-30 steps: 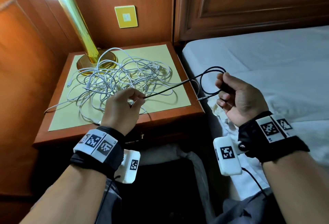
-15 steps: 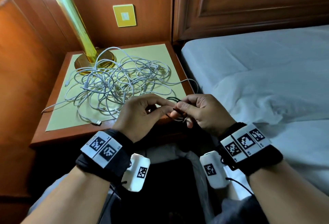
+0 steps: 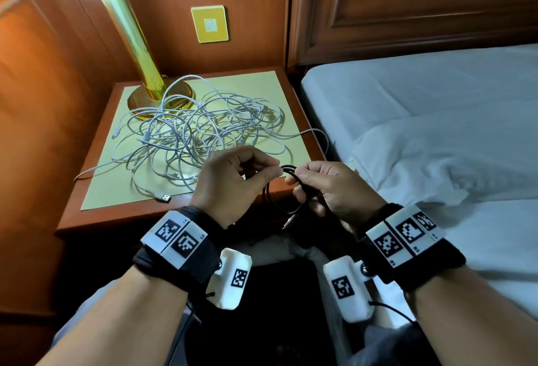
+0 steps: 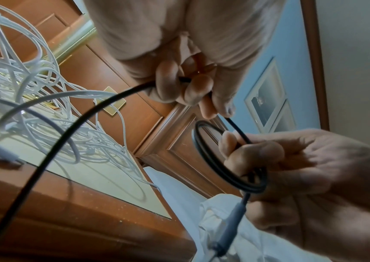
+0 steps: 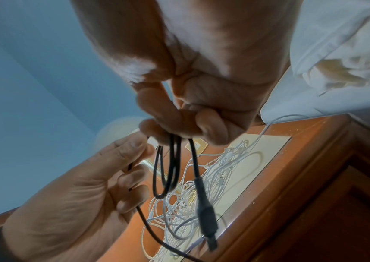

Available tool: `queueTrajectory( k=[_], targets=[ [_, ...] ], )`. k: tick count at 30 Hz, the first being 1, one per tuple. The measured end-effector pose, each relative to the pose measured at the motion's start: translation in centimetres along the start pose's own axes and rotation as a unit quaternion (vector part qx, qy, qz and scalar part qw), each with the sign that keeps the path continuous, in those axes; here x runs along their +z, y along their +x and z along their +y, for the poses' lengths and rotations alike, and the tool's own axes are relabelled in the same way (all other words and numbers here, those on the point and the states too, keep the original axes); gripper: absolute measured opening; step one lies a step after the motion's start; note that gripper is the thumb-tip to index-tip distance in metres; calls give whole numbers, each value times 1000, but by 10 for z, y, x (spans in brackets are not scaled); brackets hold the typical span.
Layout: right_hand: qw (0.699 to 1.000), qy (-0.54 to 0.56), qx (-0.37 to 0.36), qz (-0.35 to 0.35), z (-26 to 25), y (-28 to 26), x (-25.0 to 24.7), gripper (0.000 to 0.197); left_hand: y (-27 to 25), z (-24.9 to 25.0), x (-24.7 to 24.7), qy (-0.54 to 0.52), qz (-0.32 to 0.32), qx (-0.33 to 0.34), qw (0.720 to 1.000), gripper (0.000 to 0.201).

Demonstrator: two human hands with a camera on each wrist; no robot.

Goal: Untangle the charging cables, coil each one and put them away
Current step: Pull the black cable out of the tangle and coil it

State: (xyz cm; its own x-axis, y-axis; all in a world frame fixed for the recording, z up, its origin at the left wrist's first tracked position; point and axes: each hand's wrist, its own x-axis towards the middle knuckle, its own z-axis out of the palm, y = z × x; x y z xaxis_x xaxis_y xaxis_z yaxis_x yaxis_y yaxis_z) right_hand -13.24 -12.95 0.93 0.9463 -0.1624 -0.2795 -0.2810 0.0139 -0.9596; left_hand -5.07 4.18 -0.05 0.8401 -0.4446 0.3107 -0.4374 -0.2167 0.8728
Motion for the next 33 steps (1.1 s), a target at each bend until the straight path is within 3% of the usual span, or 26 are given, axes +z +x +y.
queueTrajectory(
  k=[7,10,13,16,19,24,33],
  targets=[
    [999,-38,-11,-20,2,0,6,37,1,-3,5,20,47,3,999,10],
    [997,-64,-40,3,4,0,6,38,3,-5,5,28,49,-2,998,12],
    [994,-80,-62,30,8,2,3,37,3,-13,5,26,-12,-36,999,6],
    [991,-96,-75,51,11,4,3,36,-2,-14,9,33,-92,-28,995,23],
    [993,-67,-68,70,12,6,4,36,-3,-9,10,69,-94,2,993,12],
    [999,-10,-48,23,10,5,5,40,-2,-3,11,47,-81,-21,995,20],
    [998,15,-41,-40,4,4,2,21,-4,1,8,70,-84,-8,994,27]
  ],
)
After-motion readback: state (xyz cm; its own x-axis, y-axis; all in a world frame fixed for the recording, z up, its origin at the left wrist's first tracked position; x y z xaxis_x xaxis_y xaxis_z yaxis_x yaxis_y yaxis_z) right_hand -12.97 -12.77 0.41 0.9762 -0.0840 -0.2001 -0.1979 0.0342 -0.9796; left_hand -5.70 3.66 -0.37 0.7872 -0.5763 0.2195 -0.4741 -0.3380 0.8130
